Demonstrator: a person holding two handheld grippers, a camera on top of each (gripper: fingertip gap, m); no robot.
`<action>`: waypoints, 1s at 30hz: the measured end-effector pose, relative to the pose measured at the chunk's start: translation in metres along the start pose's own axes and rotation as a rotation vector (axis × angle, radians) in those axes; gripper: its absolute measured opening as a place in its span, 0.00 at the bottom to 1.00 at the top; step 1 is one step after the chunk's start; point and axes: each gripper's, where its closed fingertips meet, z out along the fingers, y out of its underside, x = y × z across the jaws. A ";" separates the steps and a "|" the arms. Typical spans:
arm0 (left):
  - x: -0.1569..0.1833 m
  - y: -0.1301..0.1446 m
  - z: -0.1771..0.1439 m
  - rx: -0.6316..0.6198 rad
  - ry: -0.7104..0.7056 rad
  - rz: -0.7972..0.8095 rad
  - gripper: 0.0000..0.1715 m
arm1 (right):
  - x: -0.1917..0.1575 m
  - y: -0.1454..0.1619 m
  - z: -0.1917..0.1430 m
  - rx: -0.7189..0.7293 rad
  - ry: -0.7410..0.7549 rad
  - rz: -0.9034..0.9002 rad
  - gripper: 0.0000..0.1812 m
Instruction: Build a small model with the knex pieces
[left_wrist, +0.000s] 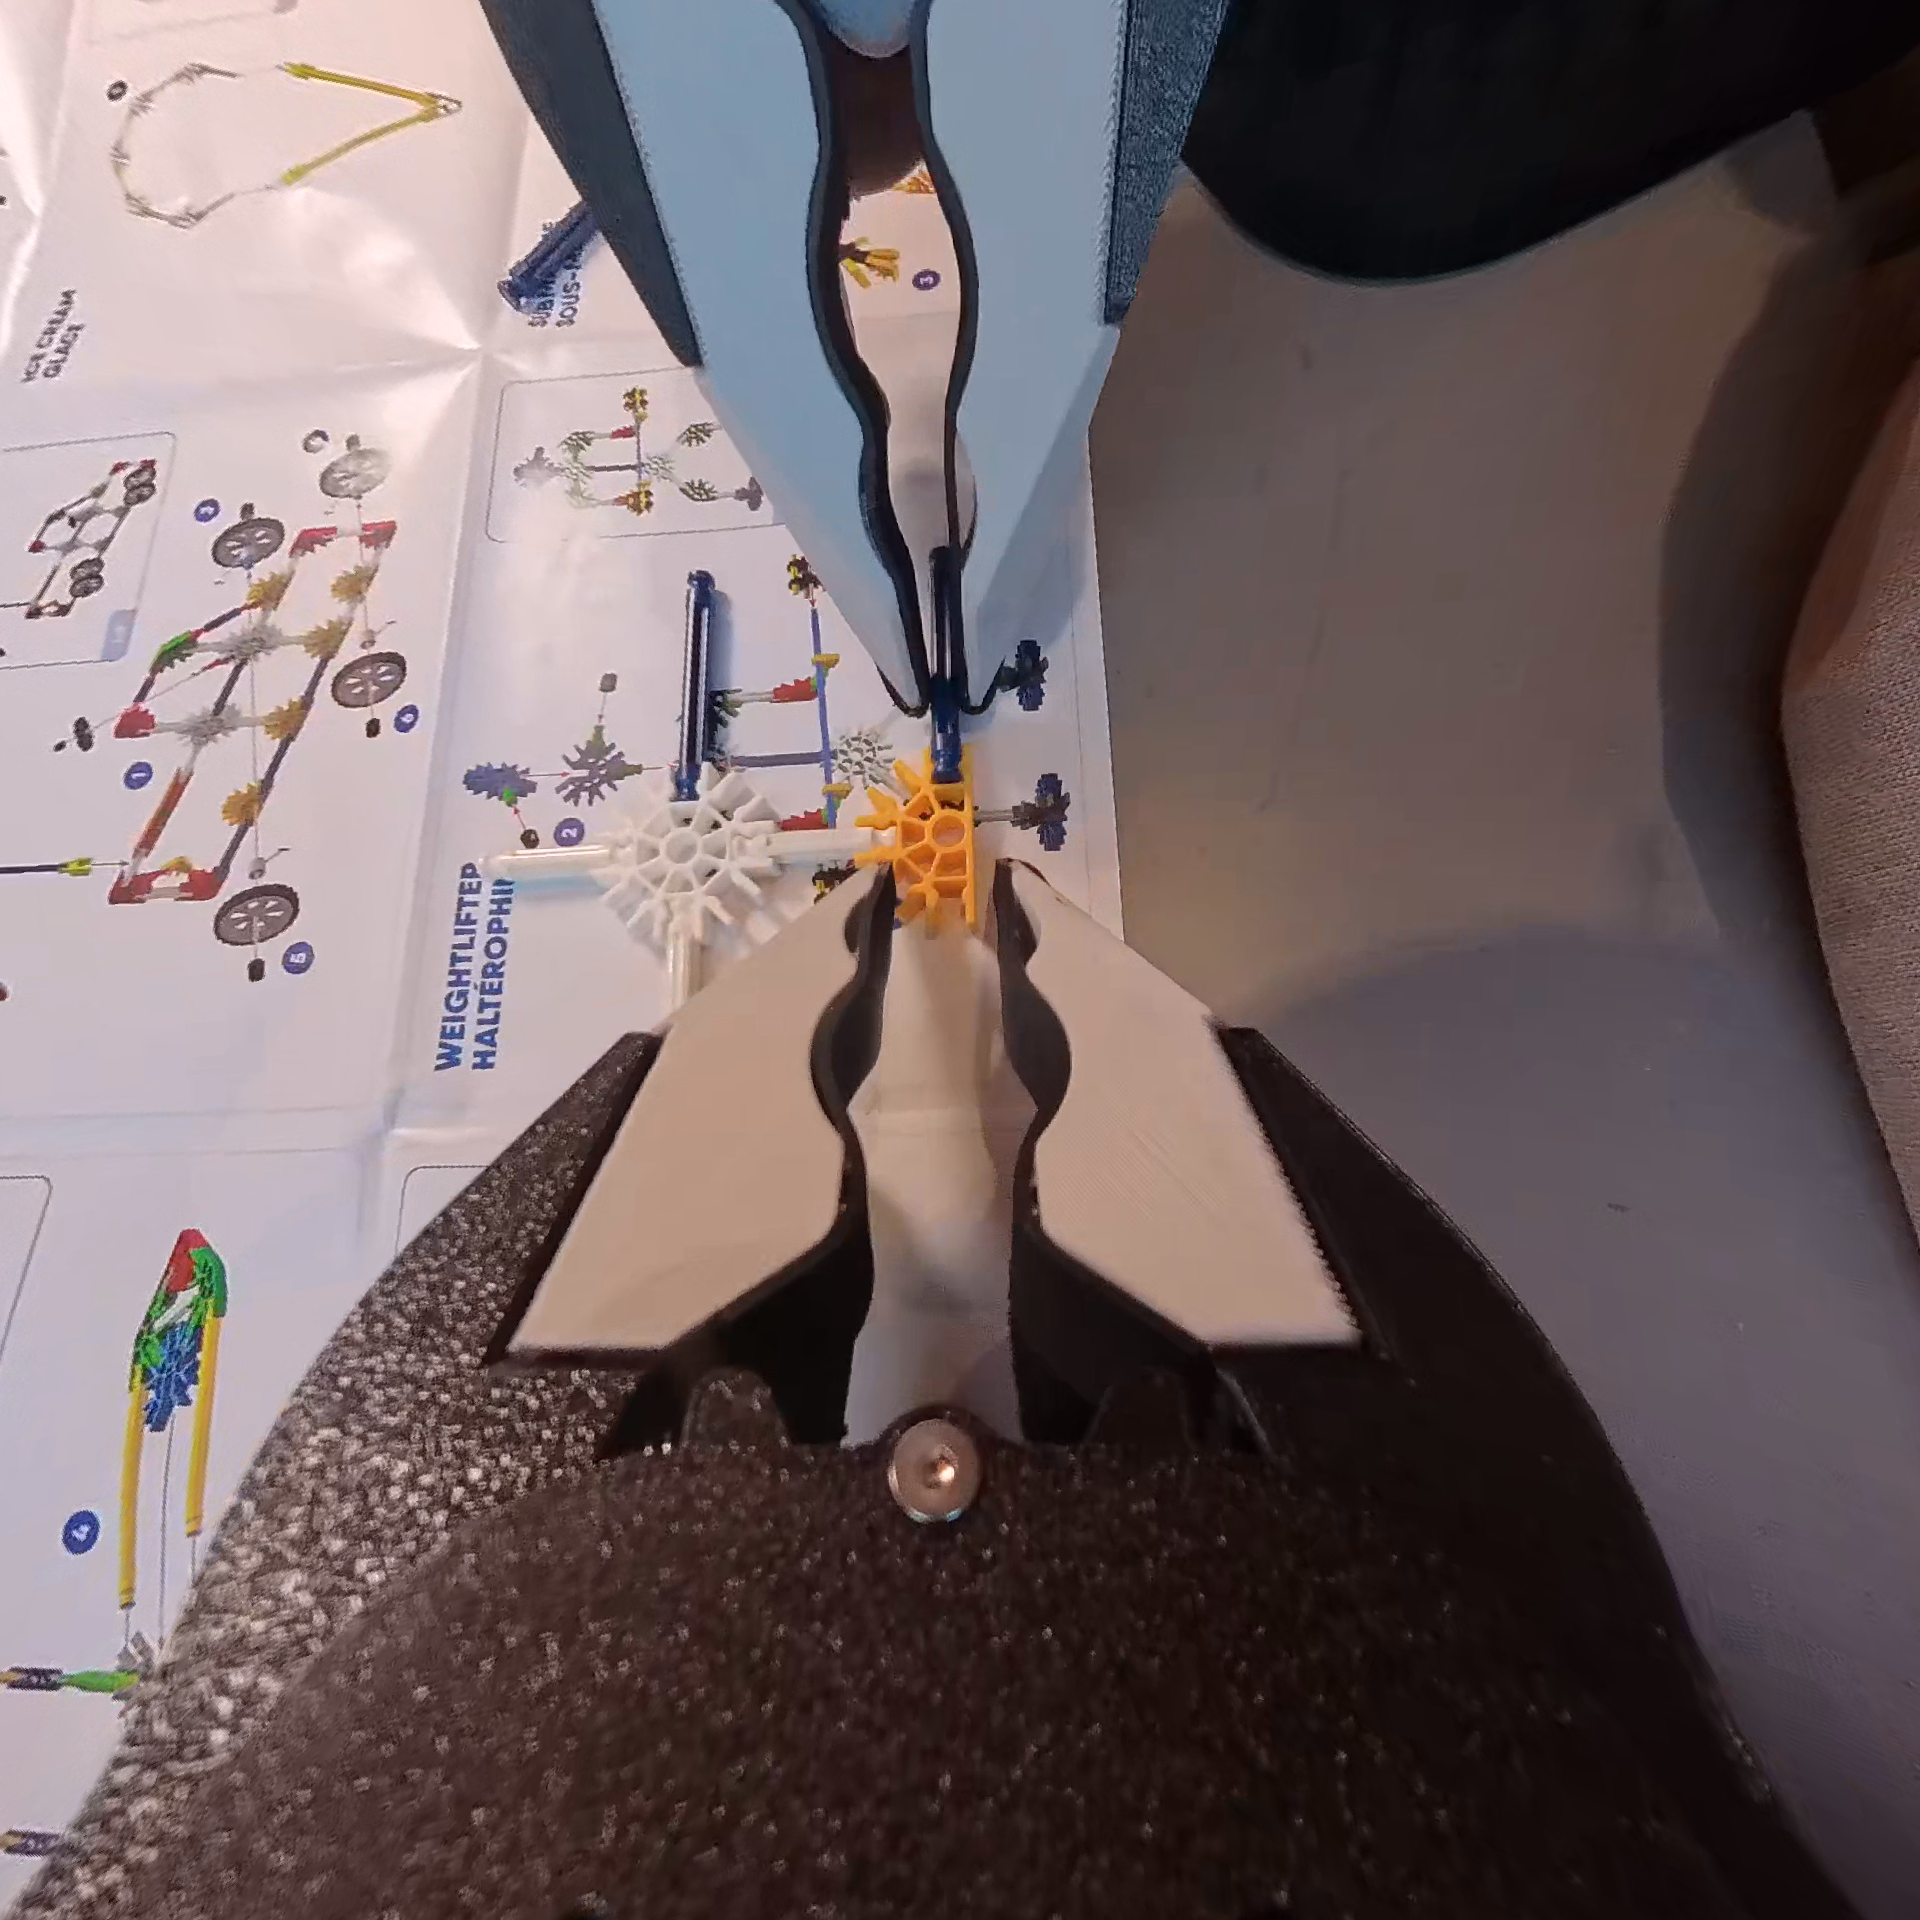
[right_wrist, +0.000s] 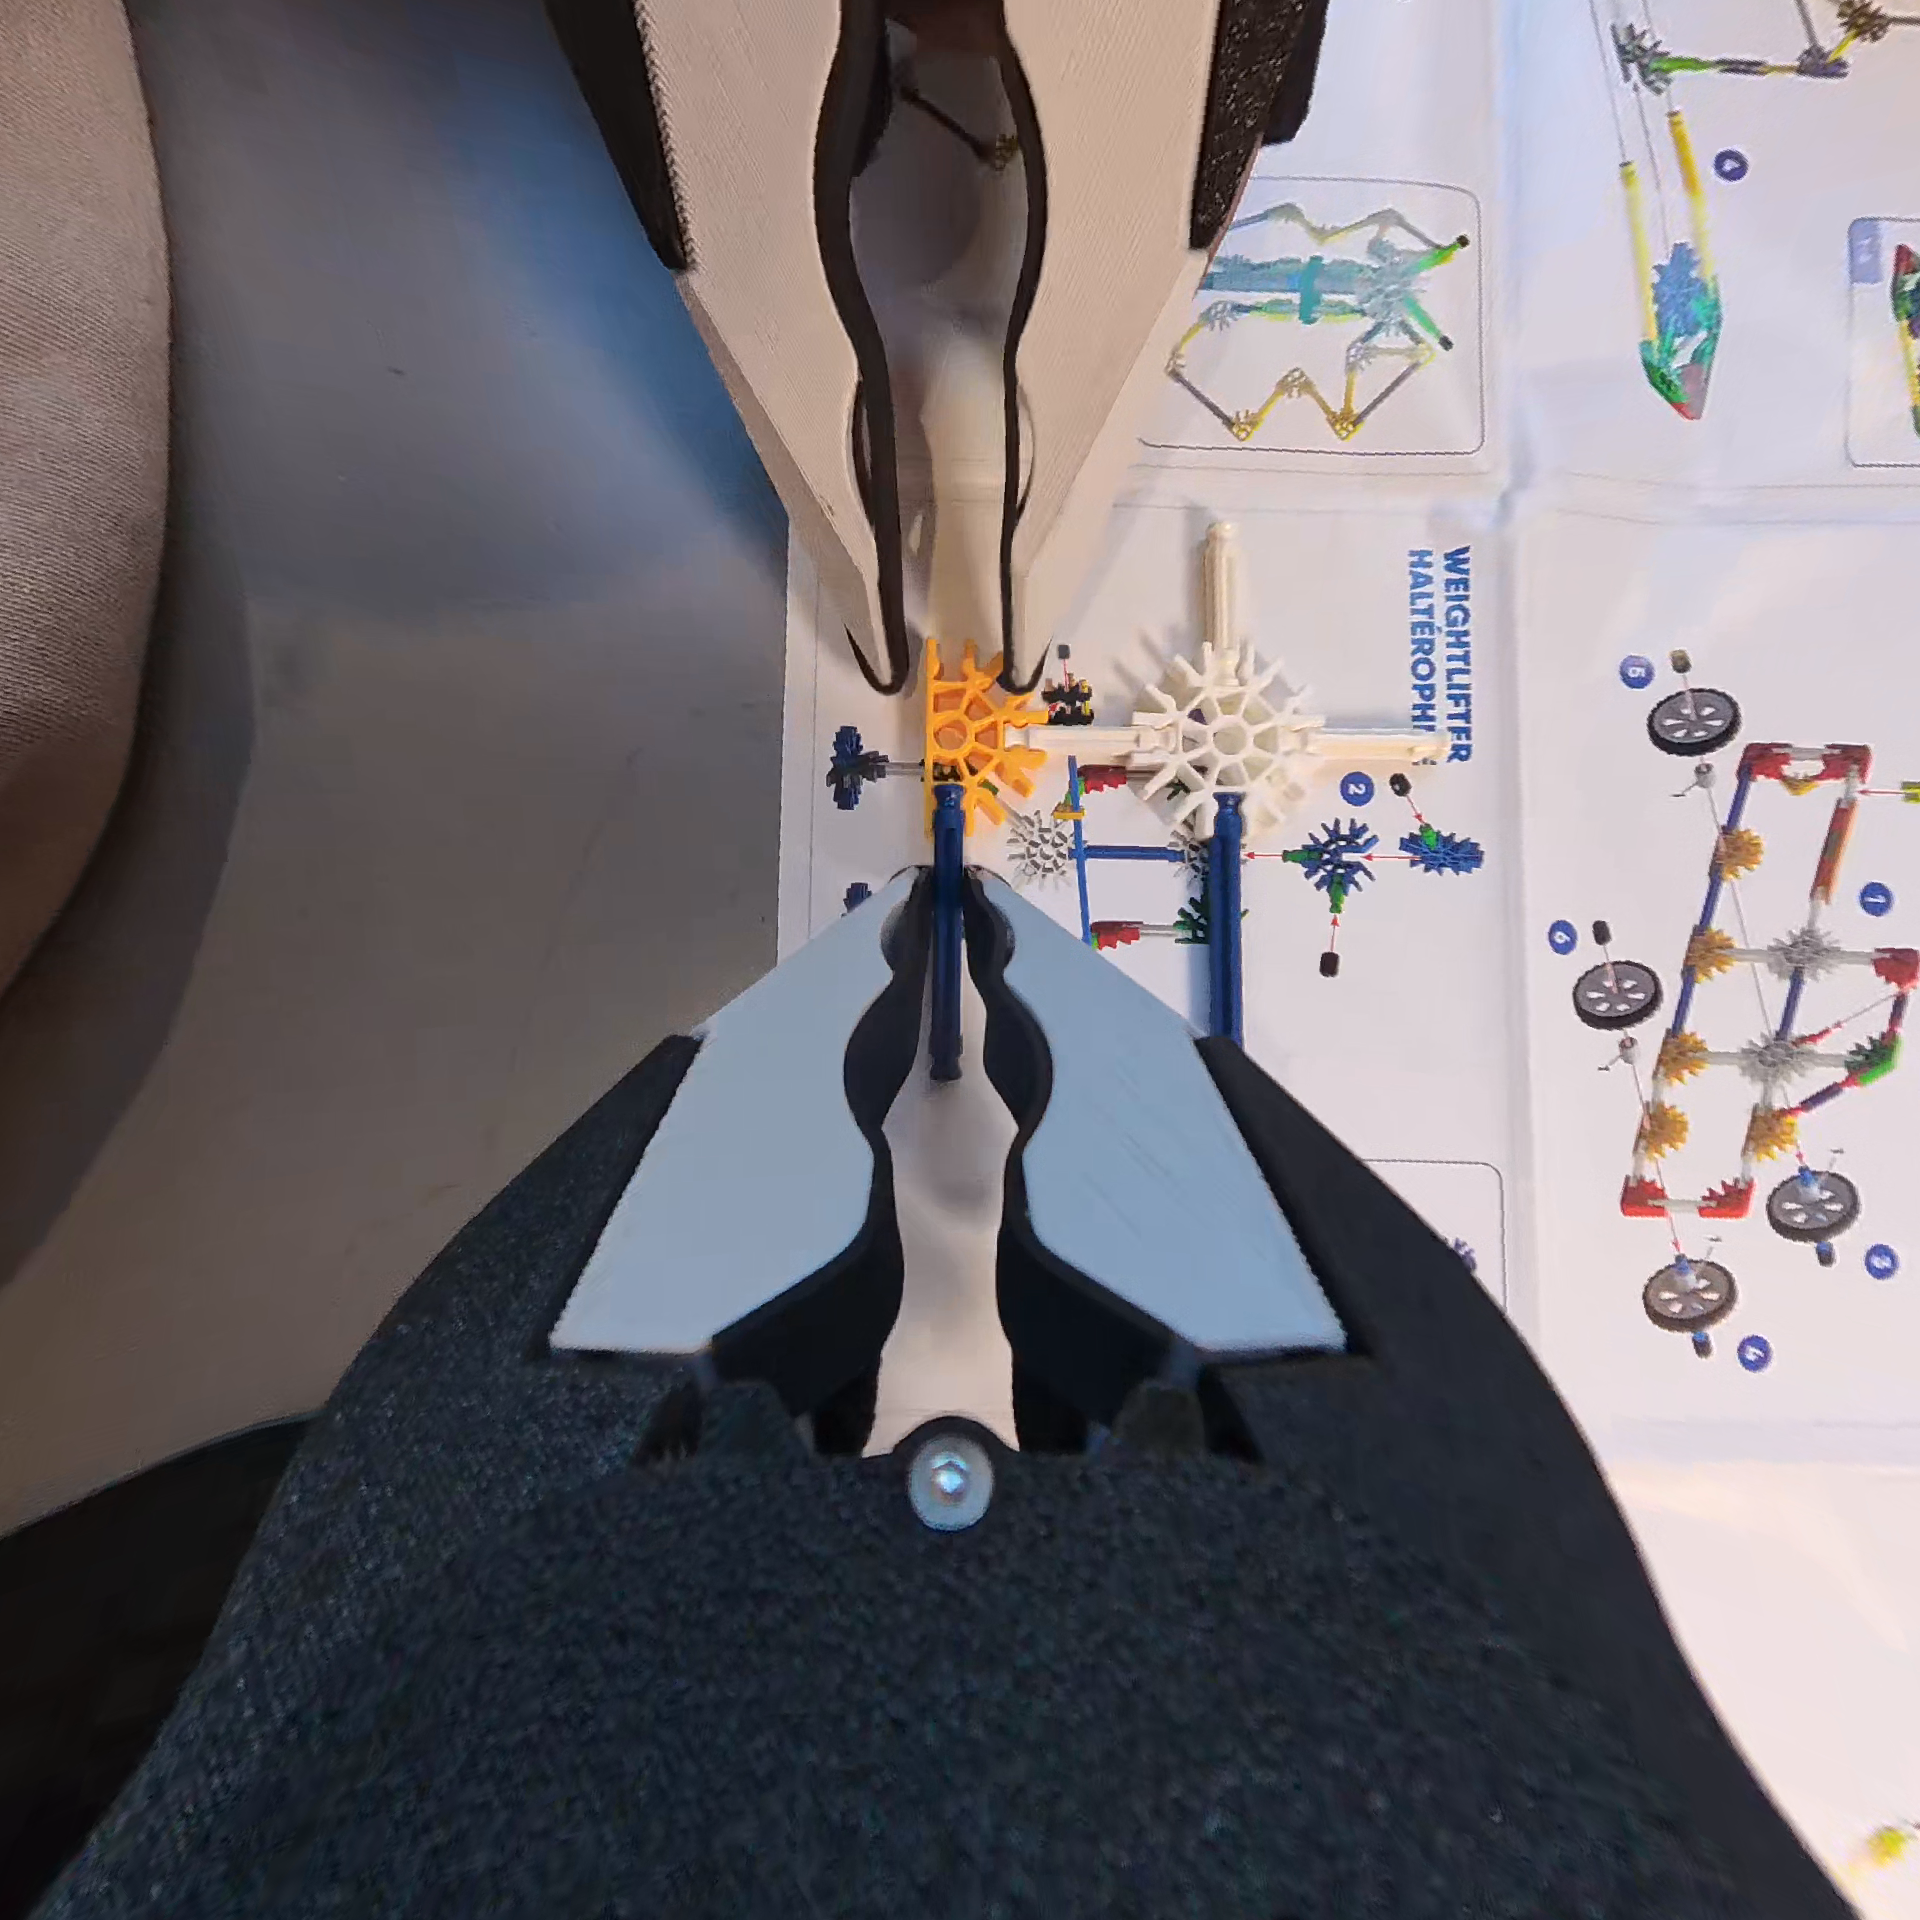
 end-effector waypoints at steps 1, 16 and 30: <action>0.000 0.000 0.000 -0.003 -0.002 -0.002 0.09 | 0.000 0.000 0.000 0.001 0.000 0.002 0.03; -0.002 0.002 -0.001 -0.008 -0.006 -0.011 0.08 | 0.002 -0.017 -0.001 0.077 0.033 -0.011 0.00; -0.003 0.001 0.001 -0.022 -0.006 -0.096 0.07 | 0.001 -0.014 0.005 -0.076 -0.022 0.109 0.00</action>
